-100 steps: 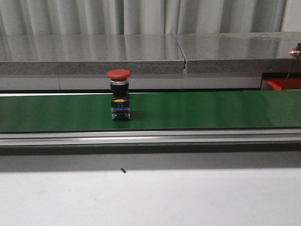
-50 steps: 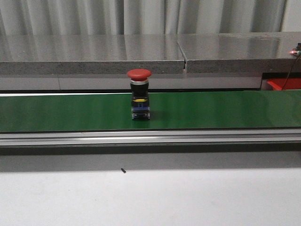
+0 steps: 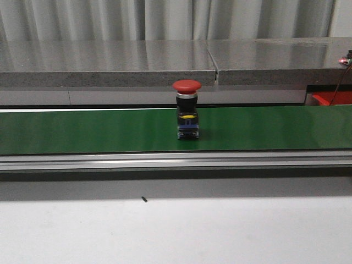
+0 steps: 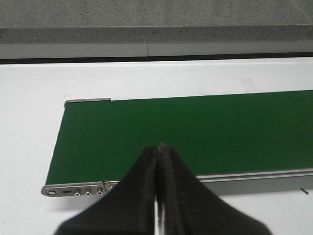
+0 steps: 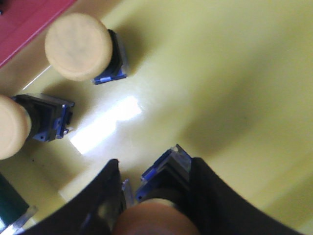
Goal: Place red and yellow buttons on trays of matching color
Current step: 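Carry the yellow button onto the yellow tray and release it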
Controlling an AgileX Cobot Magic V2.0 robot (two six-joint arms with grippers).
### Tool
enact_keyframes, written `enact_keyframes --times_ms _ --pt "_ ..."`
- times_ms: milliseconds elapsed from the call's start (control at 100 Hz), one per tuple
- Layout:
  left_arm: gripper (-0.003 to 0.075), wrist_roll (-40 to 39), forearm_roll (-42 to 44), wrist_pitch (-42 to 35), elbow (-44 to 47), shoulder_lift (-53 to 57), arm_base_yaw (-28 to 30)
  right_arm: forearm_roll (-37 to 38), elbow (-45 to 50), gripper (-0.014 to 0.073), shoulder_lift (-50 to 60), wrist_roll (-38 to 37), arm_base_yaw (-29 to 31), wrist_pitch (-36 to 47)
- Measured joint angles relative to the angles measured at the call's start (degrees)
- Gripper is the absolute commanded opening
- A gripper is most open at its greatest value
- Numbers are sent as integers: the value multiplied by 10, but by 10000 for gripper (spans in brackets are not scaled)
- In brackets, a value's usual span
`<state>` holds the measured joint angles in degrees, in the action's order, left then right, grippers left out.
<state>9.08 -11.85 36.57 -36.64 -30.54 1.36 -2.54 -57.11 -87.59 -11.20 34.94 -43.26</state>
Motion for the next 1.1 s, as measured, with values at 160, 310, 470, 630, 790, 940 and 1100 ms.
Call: enact_keyframes --times_ms 160,310,470,630,790,940,1100 --pt "-20 0 0 0 0 0 0 -19 8 148 -39 0 0 31" --pt "-20 0 0 0 0 0 0 -25 9 255 -51 0 0 53" --pt "-20 0 0 0 0 0 0 -25 9 466 -56 0 0 61" --pt "-20 0 0 0 0 0 0 -25 9 521 -57 0 0 71" --pt "-20 0 0 0 0 0 0 -29 9 521 -50 0 0 82" --pt "-20 0 0 0 0 0 0 -25 9 521 -14 0 0 88" --pt "-20 0 0 0 0 0 0 -21 9 519 38 10 0 84"
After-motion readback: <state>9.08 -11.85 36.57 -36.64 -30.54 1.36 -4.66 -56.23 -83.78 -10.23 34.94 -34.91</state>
